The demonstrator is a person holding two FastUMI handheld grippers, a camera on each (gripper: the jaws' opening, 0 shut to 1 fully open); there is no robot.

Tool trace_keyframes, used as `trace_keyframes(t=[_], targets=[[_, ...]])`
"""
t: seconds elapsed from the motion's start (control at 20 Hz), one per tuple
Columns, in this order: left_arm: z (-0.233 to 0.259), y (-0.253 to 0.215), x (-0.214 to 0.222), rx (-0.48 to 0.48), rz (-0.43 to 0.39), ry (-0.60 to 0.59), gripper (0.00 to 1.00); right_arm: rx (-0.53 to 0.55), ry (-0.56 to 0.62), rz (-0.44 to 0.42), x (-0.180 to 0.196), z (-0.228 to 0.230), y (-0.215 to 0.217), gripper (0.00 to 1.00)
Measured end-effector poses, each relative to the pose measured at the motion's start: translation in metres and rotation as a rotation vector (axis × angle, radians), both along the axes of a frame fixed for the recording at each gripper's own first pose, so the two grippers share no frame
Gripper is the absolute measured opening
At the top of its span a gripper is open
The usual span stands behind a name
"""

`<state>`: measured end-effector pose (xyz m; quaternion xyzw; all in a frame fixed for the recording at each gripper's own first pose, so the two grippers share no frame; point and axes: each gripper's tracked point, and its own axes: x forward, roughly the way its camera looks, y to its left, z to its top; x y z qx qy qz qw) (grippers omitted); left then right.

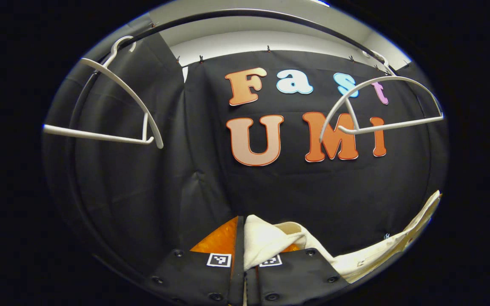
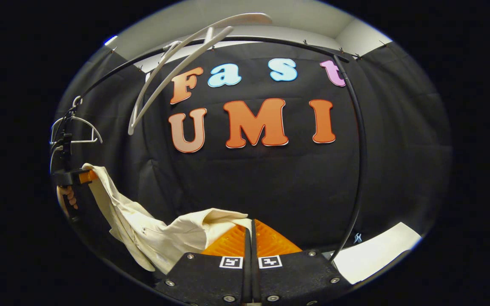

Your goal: Grasp the clothes on the hanger with both hands and then place them into the laundry hamper below.

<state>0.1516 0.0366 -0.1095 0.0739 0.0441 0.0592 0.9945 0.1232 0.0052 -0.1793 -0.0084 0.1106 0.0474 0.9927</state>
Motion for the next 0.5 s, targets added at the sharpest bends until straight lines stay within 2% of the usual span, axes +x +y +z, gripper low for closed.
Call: trace_keyframes(t=[0.5], targets=[[-0.03,-0.072,-0.023,-0.02,-0.18,0.061,0.1,0.012,0.055,0.175,-0.019,-0.022,0.106,0.0]])
